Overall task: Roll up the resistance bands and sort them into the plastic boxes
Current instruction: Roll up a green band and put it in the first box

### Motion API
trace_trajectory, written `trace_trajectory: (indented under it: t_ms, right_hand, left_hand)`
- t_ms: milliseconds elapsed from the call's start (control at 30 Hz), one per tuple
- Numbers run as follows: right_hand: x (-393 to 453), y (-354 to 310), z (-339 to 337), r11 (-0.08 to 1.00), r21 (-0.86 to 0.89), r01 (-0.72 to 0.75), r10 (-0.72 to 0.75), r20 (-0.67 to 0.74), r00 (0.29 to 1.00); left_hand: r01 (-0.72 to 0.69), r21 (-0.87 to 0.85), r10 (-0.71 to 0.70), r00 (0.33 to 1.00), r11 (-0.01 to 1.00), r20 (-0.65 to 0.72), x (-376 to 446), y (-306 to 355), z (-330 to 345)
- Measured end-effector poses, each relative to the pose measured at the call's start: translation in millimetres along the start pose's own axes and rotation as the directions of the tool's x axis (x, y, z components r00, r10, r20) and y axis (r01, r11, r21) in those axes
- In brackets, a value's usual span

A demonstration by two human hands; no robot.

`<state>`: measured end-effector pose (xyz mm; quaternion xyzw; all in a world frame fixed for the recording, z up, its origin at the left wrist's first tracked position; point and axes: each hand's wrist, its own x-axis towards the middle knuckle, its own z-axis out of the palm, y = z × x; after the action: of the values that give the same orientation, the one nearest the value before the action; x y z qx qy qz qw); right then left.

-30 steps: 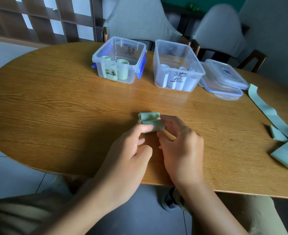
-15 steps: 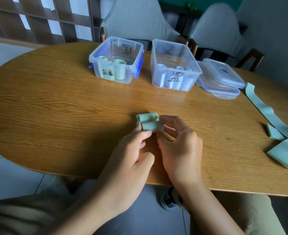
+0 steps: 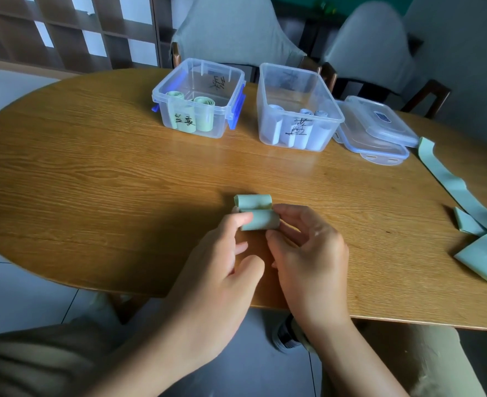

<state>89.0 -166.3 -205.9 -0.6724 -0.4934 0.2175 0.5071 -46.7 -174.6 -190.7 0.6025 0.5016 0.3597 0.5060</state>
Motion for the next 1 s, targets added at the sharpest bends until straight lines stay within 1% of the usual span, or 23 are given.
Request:
trace_trajectory:
  t_ms: [133,300,400,500,567,633,667,800,933,1000]
  right_hand:
    - [-5.7,0.9,-0.2,0.993,-0.089,0.073,-0.074,-0.005,0.997]
    - [-6.4,3.2,1.4,0.924,-0.309,0.225,-0.227,0.029,0.973]
    - [-4.9,6.2,3.8,0.864,-0.393,0.314,-0.296,0.108,0.949]
    - [-3.8,8.3,5.6,0.821,-0.456,0.344,-0.289,0.189,0.939]
    - [-4.3,8.5,6.4,0.804,-0.482,0.348,-0.282,0.206,0.937]
    - [-5.6,8.1,6.2,0.809,-0.467,0.356,-0.301,0.191,0.934]
    - [-6.2,8.0,6.1,0.813,-0.451,0.369,-0.320,0.182,0.930]
    - [-7.6,11.2,6.8,0.780,-0.441,0.445,-0.387,0.220,0.896]
    - [-3.4,10.7,10.0,0.739,-0.502,0.449,-0.359,0.271,0.893]
    - [0.4,9.1,11.3,0.726,-0.515,0.455,-0.349,0.294,0.890]
  left_hand:
    - [-0.017,0.045,0.018,1.000,0.999,-0.025,-4.2,0.6,2.4]
    - [-0.039,0.106,0.046,0.997,0.994,-0.065,-1.0,2.6,1.0]
    - [-0.066,0.200,0.074,0.997,0.978,-0.029,-1.1,3.7,2.3]
    - [-0.091,0.229,0.088,0.996,0.969,0.023,1.4,6.5,2.5]
    - [-0.131,0.366,0.133,0.991,0.921,0.020,5.7,0.9,-0.5]
    - [-0.159,0.511,0.183,0.983,0.845,0.005,12.9,-6.9,-5.4]
    - [-0.160,0.554,0.189,0.982,0.817,0.004,16.5,-10.3,-7.6]
    - [-0.163,0.623,0.198,0.980,0.765,0.013,25.0,-10.9,-15.5]
    - [-0.127,0.631,0.140,0.990,0.765,0.030,33.5,-4.2,-21.2]
    - [-0.133,0.660,0.147,0.989,0.739,0.035,39.8,-3.1,-23.7]
